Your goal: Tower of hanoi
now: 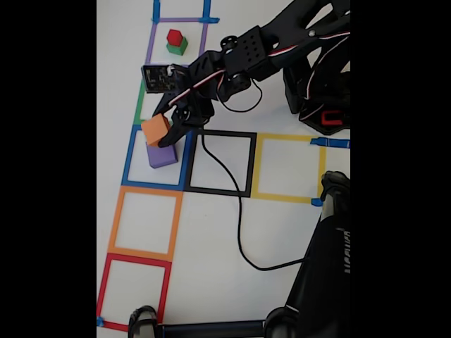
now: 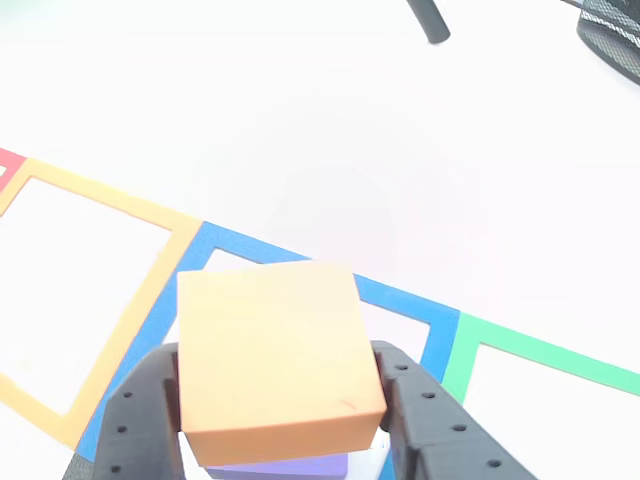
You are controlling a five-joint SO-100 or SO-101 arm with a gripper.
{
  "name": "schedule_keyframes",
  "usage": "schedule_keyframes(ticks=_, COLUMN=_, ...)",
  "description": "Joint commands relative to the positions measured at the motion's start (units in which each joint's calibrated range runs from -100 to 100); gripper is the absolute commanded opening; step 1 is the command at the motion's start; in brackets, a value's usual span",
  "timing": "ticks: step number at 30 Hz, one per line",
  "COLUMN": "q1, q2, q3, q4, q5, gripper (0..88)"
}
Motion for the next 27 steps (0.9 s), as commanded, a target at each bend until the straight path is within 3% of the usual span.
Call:
schedule_keyframes(ticks=1, q1=-1.3, q2=4.7, q3=1.2, q4=-11.0, q5=0.4, gripper=2.8)
schedule_keyframes(ticks=15, q1=-0.9, q2=22.9, q3=1.9, q4=-31.4, q5=0.4, gripper=2.8)
schedule_keyframes(ticks=27, q1=0.0, q2=28.6, q3=2.0, q4=-36.5, q5=0.4, gripper=2.8)
